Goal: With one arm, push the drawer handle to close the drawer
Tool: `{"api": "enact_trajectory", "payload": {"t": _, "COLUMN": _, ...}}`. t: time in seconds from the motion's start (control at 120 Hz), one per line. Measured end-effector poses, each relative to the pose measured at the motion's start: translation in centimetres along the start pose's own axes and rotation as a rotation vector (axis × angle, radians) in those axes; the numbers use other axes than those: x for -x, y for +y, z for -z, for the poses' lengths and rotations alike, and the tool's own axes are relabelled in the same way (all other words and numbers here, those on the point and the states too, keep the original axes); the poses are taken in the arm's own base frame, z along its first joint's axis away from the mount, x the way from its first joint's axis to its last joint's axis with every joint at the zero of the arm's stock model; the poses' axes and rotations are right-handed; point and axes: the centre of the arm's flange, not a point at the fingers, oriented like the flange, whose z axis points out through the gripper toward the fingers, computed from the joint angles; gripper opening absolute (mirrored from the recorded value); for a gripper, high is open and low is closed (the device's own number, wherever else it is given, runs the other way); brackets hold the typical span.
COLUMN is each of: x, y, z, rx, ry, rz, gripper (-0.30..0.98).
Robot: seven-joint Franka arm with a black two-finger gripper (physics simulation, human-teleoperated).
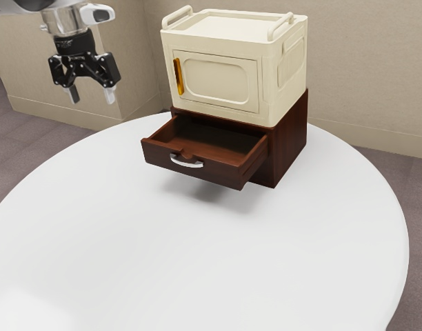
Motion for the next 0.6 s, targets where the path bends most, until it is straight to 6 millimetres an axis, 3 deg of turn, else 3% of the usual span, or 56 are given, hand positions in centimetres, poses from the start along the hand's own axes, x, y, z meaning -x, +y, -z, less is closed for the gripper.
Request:
{"api": "enact_trajectory", "payload": {"t": 0.083, "x": 1.4, "y": -0.2, "z": 0.0, "rx": 0.003, "ry": -0.006, "rz": 0.002, "gripper": 0.69}}
{"api": "enact_trajectory", "payload": {"t": 0.233, "x": 15.0, "y": 0.1, "z": -0.4, "rx": 0.007, "ry": 0.034, "rz": -0.049, "gripper": 0.69}}
{"api": "enact_trajectory", "payload": {"t": 0.325, "x": 19.6, "y": 0.7, "z": -3.4, "rx": -0.043, "ry": 0.029, "rz": -0.077, "gripper": 0.68}}
{"api": "enact_trajectory", "payload": {"t": 0.417, "x": 20.3, "y": 2.6, "z": -6.3, "rx": -0.091, "ry": 0.027, "rz": -0.112, "gripper": 0.66}}
{"api": "enact_trajectory", "payload": {"t": 0.6, "x": 15.4, "y": 4.6, "z": -11.9, "rx": -0.097, "ry": -0.009, "rz": -0.118, "gripper": 0.52}}
